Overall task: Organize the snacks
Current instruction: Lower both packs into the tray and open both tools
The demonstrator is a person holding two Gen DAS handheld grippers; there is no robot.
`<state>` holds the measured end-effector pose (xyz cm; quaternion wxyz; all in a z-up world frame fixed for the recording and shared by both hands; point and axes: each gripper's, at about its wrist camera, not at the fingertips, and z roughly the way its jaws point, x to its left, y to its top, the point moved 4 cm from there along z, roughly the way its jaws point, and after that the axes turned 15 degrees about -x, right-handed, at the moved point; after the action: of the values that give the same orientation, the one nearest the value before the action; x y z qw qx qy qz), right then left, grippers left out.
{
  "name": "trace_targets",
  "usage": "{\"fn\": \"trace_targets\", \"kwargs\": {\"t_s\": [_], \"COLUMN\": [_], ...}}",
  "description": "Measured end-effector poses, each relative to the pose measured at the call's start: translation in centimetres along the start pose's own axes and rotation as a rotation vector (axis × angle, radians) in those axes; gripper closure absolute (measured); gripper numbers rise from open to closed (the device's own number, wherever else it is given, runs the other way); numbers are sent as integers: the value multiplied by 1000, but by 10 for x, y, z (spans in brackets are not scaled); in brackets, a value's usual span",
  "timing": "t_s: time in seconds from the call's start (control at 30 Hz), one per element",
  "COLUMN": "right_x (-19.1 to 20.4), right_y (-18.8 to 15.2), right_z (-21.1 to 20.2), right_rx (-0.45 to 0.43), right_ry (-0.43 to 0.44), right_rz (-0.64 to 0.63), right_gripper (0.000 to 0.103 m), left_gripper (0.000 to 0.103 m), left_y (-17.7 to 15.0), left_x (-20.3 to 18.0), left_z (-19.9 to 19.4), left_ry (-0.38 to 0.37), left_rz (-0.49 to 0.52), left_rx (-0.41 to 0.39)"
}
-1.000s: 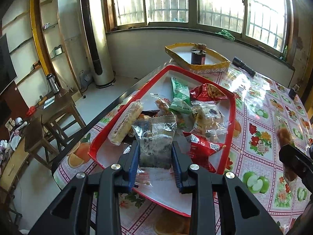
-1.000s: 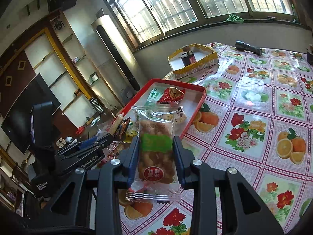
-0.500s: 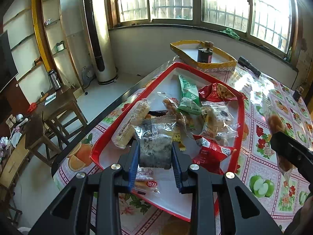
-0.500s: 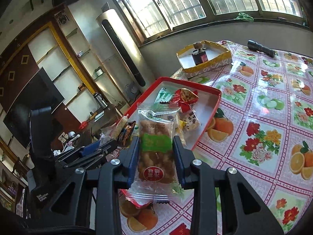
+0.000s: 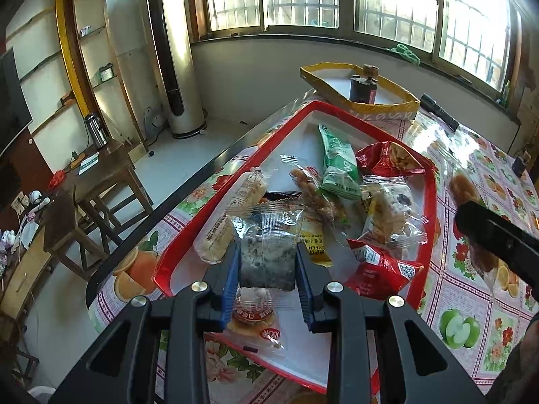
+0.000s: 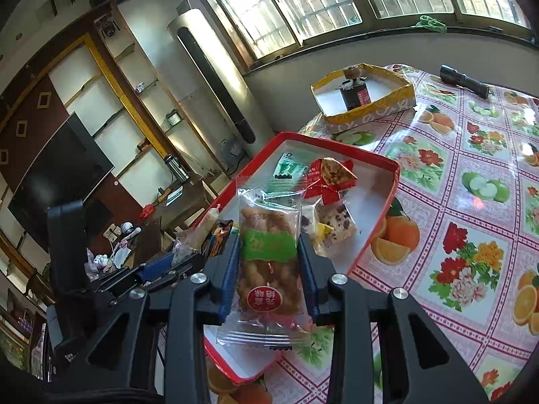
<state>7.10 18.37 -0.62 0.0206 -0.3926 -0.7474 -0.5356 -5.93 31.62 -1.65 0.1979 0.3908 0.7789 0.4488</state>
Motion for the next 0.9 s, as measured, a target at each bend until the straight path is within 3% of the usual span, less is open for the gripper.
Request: {"fn": "trace_targets", "kwargs": {"t_s": [0.5,0.67,0.9], "right_x": [-10,-16,-16], "right_y": [22,15,20], "right_z": [71,96,110], "right_rx": [55,98,93], "right_ry": [-16,-39,-41], "right_rz": [-12,-30,-55], "right_gripper": [67,67,67], "left_gripper": [72,72,72], "left_y": [7,11,13], "left_x": [-5,-11,-22], "left_z": [32,34,38], "left_ry": [-75,-73,-37], "left_rz": [-48,-38,15], "left_rx": [85,77,56]}}
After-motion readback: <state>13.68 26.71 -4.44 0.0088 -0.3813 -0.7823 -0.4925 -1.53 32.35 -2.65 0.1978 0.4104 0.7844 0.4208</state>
